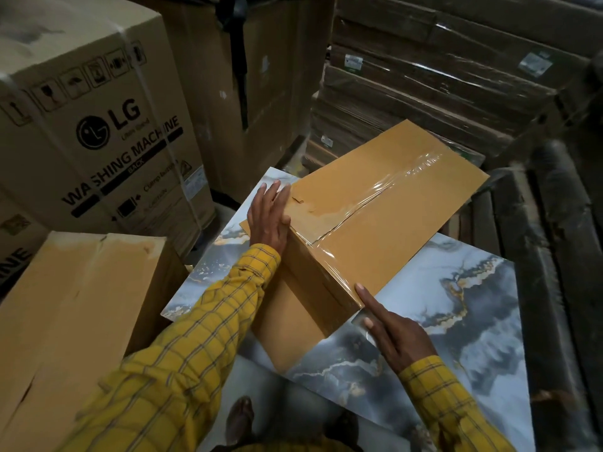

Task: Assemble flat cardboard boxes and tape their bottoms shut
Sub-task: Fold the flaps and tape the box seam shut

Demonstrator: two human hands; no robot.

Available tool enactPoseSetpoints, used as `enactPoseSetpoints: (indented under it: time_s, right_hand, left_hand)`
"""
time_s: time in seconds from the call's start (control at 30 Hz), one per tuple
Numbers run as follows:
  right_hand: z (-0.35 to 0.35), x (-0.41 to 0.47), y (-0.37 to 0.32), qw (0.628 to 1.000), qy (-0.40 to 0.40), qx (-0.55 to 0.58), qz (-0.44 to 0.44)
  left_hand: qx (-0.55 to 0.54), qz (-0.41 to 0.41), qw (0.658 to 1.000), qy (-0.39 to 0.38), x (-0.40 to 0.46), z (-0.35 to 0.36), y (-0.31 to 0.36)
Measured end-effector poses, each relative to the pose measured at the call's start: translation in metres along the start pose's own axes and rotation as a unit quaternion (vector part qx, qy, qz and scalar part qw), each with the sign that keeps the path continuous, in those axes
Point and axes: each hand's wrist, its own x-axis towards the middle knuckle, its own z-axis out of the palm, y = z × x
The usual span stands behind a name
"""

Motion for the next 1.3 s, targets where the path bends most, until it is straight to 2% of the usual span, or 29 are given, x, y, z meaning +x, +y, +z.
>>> enactPoseSetpoints:
  time_s: [0.1,0.17,0.27,0.33,0.57,0.67,0.77,0.93,1.07,1.2,1.3]
  right_hand:
    - [0.002,0.000,0.000,1.000,0.008,0.022,-0.001]
    - [0.003,-0.001,-0.002,0.999,0.014,0.036,0.001]
    - [0.003,-0.001,-0.007,0.999,0.025,0.037,0.007]
    - [0.003,-0.001,-0.009,0.999,0.035,0.034,0.012]
    - [0.008,-0.003,-0.015,0.997,0.058,0.049,0.035]
    - [0.011,-0.005,-0.017,0.995,0.065,0.066,0.047]
    - [0.012,-0.004,-0.019,0.994,0.066,0.069,0.055]
    - [0.015,-0.003,-0.018,0.993,0.075,0.071,0.061]
    - [0.020,-0.005,-0.019,0.990,0.095,0.083,0.060]
    - [0.027,-0.005,-0.022,0.980,0.149,0.105,0.084]
    - [0.032,-0.008,-0.020,0.972,0.193,0.079,0.107]
  left_hand:
    - [0.137,0.073,0.986,-0.053,0.008,-0.013,-0.006]
    - [0.197,0.160,0.962,-0.098,0.015,-0.021,-0.008]
    - [0.182,0.337,0.909,-0.165,0.016,-0.022,-0.001]
    - [0.168,0.399,0.877,-0.208,0.013,-0.020,0.001]
    - [0.189,0.415,0.855,-0.247,0.019,-0.026,0.002]
    - [0.199,0.475,0.821,-0.244,0.024,-0.030,0.010]
    - [0.146,0.538,0.788,-0.260,0.016,-0.023,0.023]
    - [0.118,0.512,0.805,-0.277,0.006,-0.012,0.022]
    - [0.132,0.527,0.792,-0.279,0.008,-0.016,0.031]
    - [0.095,0.585,0.763,-0.258,-0.017,-0.003,0.075]
    - [0.077,0.572,0.771,-0.269,-0.035,0.009,0.098]
